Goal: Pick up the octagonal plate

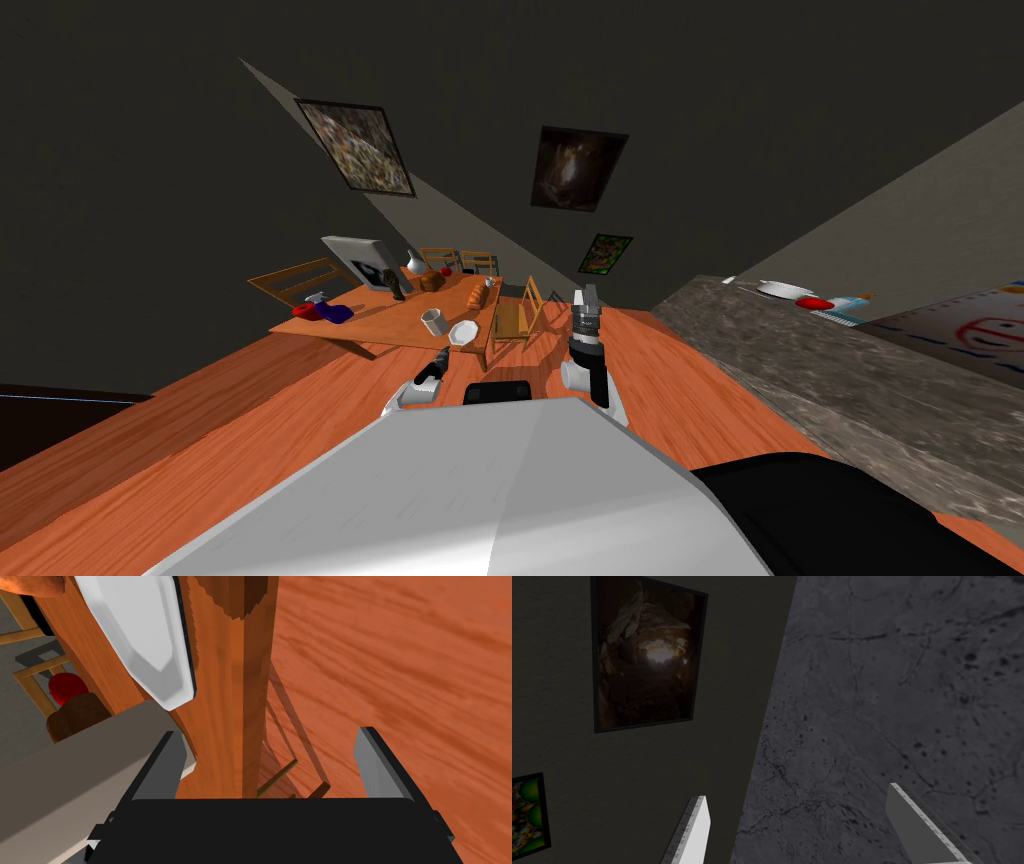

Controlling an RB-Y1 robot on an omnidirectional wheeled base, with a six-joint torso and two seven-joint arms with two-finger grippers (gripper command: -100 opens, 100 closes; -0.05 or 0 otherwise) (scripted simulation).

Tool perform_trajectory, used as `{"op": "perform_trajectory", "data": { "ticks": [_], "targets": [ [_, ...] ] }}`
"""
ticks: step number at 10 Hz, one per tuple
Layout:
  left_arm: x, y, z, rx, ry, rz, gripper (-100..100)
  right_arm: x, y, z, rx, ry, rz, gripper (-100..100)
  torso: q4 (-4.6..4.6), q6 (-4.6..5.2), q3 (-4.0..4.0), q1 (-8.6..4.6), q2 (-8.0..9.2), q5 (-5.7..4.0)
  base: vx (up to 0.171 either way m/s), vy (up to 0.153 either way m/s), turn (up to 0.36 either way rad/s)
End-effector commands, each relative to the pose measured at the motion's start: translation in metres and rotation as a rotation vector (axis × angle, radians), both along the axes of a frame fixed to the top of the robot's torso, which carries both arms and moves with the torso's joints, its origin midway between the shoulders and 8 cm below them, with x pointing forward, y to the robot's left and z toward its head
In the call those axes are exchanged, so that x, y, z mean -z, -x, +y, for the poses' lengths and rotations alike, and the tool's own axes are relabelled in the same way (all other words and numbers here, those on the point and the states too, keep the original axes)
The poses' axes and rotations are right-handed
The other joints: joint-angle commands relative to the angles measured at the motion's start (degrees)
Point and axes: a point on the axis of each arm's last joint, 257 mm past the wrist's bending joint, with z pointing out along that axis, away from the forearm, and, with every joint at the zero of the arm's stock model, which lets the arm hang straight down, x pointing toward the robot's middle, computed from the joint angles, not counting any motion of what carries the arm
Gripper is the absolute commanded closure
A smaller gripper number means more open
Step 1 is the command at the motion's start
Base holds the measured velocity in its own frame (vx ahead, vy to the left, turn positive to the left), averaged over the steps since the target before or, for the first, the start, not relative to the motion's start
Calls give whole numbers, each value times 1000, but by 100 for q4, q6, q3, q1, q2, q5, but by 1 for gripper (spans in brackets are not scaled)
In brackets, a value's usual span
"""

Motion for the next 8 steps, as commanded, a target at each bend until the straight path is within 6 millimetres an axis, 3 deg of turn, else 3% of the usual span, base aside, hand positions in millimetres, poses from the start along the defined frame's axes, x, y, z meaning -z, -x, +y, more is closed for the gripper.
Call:
{"op": "perform_trajectory", "data": {
  "ticks": [1,8],
  "targets": [
    [-1,-2,-1,-5,8,24,-100,0,0,0,0,0,0,0,0,0,0,0,0,0,-11,25,-21],
    [-3,-6,-10,-15,33,115,-100,0,0,0,0,0,0,0,-1,-1,-2,8,-3,2,-5,34,-32]
  ]
}}
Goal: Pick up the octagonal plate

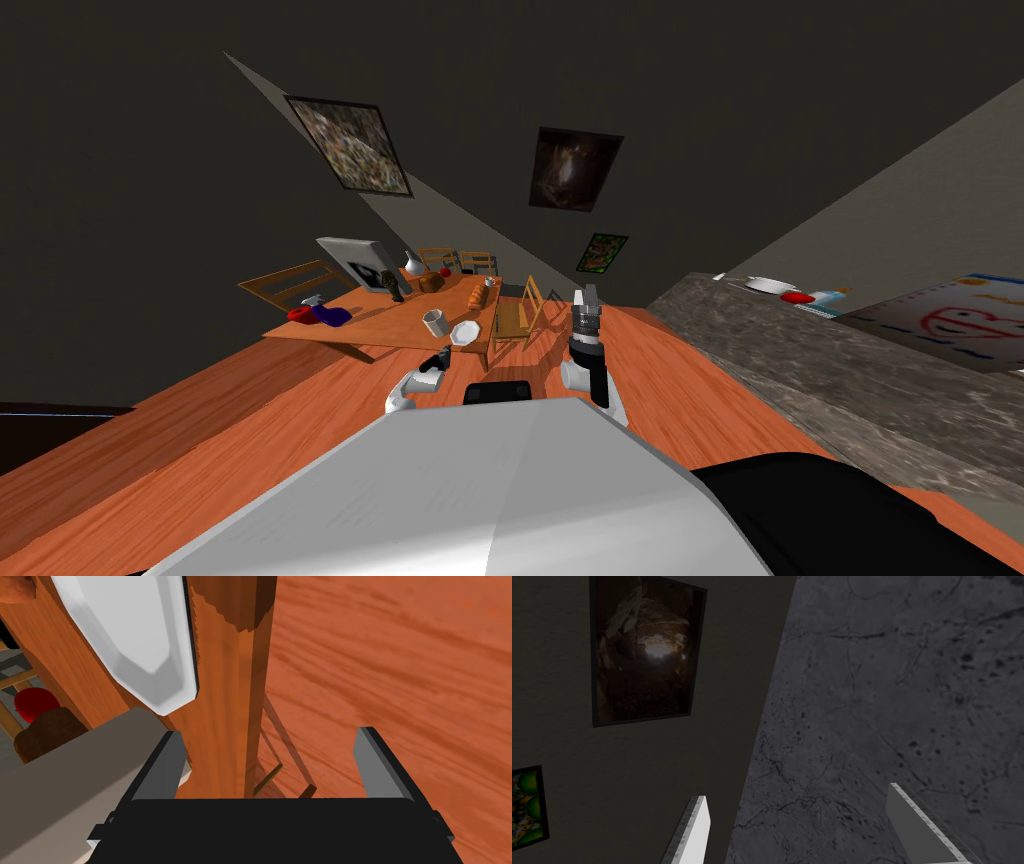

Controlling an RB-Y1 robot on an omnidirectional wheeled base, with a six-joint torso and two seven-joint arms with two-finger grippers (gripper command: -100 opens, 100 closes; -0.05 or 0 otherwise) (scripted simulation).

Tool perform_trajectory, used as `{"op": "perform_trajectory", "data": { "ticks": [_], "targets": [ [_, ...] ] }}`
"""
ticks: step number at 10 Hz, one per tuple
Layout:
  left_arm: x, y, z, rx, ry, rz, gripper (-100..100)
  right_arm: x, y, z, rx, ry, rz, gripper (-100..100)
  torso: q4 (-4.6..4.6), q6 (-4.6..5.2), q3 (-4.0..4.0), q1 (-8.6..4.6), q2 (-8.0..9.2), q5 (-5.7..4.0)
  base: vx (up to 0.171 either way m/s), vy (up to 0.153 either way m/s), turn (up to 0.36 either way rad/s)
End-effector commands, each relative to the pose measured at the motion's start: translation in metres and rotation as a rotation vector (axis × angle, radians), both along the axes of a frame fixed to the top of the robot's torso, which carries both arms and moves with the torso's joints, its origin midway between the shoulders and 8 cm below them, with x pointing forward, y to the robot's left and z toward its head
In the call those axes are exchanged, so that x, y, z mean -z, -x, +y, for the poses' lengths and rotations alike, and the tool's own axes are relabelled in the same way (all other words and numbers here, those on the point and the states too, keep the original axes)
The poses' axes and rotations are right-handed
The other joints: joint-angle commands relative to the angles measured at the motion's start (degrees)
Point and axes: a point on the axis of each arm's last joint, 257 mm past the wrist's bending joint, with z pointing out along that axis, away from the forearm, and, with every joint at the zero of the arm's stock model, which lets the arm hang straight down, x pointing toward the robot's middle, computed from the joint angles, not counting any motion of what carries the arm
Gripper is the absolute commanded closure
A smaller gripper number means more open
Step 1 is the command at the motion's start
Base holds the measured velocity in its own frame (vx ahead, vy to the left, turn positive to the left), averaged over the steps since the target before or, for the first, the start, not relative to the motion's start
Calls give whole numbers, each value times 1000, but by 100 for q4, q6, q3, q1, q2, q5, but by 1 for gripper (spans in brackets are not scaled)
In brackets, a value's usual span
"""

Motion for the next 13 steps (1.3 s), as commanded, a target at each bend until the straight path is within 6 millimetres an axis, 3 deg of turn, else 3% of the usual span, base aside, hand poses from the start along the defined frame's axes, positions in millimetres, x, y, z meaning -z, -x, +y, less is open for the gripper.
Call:
{"op": "perform_trajectory", "data": {
  "ticks": [1,13],
  "targets": [
    [-2,-1,-5,0,8,23,-100,0,0,0,0,0,0,0,0,0,0,0,0,0,-8,50,-64],
    [-9,1,-42,25,40,160,-100,0,0,0,0,0,0,0,-1,-3,-2,19,-4,4,3,56,-74]
  ]
}}
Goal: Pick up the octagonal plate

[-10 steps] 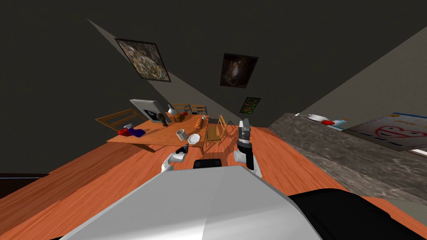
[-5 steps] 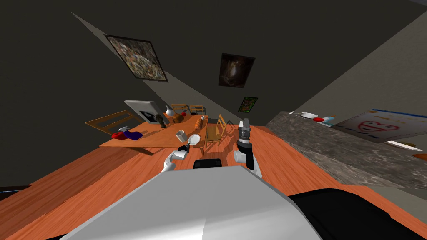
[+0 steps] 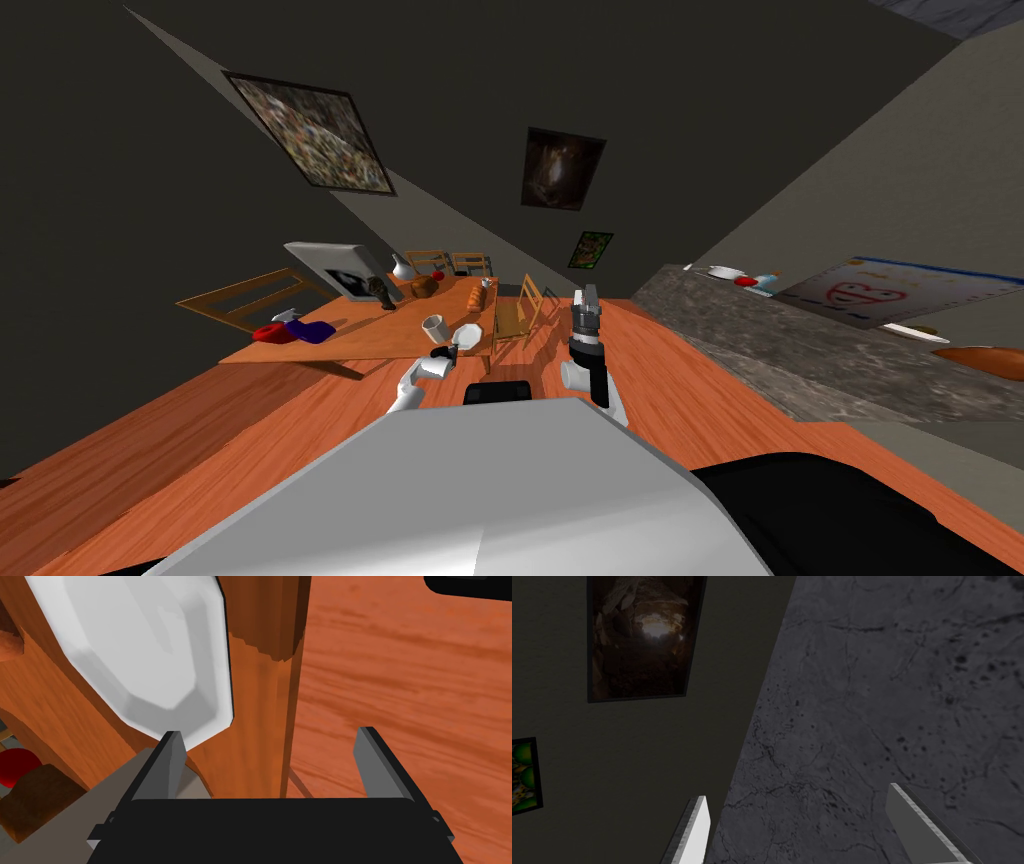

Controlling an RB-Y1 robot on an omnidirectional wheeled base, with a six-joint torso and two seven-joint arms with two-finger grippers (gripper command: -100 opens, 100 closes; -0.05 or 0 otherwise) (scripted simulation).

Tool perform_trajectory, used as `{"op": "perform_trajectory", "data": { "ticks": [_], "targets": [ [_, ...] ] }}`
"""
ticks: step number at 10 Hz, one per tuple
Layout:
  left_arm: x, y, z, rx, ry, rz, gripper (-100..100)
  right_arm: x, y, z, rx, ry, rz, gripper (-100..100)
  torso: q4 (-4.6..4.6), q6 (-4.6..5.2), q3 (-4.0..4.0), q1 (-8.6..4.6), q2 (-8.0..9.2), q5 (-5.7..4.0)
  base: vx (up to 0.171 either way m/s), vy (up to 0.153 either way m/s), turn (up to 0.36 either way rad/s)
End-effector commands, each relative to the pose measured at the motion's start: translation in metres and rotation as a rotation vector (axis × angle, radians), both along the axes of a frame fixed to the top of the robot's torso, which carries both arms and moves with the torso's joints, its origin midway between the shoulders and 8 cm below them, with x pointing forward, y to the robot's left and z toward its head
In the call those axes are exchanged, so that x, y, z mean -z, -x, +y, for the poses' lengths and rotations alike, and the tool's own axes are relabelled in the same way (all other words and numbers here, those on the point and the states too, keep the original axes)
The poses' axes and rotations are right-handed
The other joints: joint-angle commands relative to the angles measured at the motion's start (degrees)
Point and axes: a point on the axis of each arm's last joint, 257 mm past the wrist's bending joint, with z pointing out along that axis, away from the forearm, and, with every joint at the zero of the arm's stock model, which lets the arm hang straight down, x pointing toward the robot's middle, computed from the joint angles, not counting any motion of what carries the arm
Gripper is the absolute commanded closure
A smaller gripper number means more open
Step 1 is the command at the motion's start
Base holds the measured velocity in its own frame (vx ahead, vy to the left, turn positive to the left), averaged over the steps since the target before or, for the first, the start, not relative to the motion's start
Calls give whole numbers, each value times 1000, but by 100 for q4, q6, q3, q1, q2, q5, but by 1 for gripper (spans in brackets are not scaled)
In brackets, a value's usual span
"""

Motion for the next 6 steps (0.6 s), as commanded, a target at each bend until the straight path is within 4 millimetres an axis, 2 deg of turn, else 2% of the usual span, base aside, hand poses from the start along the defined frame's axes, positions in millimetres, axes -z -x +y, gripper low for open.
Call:
{"op": "perform_trajectory", "data": {
  "ticks": [1,6],
  "targets": [
    [-2,0,-6,7,4,16,-100,0,0,0,0,0,0,0,0,0,0,0,0,0,3,46,-127],
    [-8,3,-31,39,21,66,-100,0,0,0,0,0,0,0,0,1,-1,2,-1,0,9,72,-110]
  ]
}}
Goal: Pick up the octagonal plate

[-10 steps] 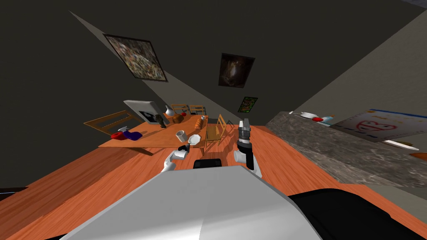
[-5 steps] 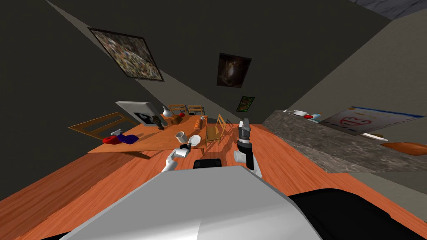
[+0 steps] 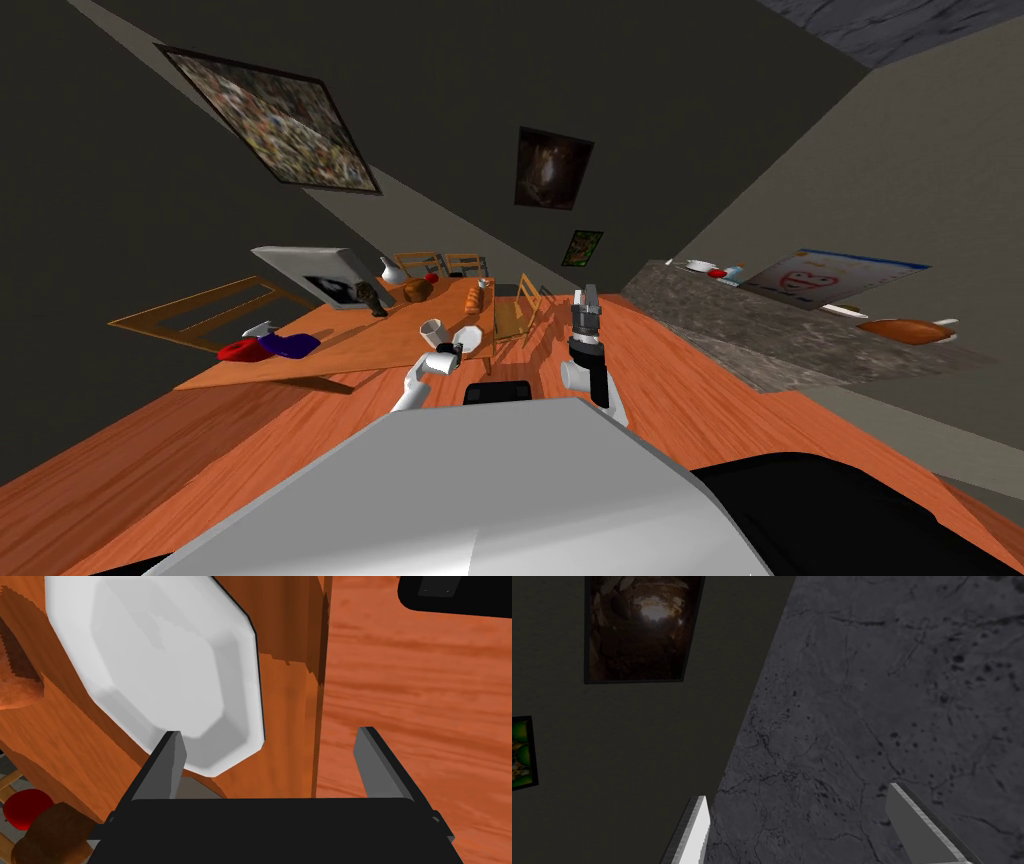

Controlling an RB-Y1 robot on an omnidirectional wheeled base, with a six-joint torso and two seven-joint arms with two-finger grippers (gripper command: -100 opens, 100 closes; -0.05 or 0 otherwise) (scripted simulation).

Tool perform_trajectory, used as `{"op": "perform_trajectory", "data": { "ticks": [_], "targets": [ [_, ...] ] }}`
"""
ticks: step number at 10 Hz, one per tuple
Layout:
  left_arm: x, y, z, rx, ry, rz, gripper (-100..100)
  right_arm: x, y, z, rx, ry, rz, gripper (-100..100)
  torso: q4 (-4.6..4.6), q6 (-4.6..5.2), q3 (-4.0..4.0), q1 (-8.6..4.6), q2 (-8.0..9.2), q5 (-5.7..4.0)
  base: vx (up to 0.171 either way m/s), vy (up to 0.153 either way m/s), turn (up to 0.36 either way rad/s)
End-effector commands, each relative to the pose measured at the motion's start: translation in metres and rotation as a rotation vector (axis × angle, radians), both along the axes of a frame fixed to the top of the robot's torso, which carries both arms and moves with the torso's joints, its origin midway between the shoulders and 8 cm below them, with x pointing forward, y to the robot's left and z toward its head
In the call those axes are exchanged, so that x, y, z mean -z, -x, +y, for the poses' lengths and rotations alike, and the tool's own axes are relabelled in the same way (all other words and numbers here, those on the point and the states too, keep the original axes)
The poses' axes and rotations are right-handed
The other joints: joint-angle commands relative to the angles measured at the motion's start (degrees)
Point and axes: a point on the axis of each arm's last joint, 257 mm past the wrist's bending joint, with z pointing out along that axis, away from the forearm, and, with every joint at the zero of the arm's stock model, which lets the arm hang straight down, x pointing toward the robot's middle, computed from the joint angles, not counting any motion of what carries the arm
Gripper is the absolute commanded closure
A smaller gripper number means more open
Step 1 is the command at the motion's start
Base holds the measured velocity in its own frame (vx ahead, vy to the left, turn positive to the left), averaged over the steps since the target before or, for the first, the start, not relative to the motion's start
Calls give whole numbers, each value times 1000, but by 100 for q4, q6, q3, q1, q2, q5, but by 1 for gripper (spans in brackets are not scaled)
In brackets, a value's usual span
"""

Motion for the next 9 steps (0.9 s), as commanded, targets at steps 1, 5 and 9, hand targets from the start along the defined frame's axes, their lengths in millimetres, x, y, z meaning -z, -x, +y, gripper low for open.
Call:
{"op": "perform_trajectory", "data": {
  "ticks": [1,5,9],
  "targets": [
    [-2,1,-6,10,5,14,-100,0,0,0,0,0,0,0,0,0,0,0,0,0,6,79,-88],
    [-5,0,-16,25,12,27,0,0,0,0,0,0,0,0,-1,-2,0,-11,0,-1,5,54,-79],
    [16,6,-15,18,16,32,-100,0,0,0,0,0,0,0,-3,-1,-6,-29,-11,-6,28,5,-11]
  ]
}}
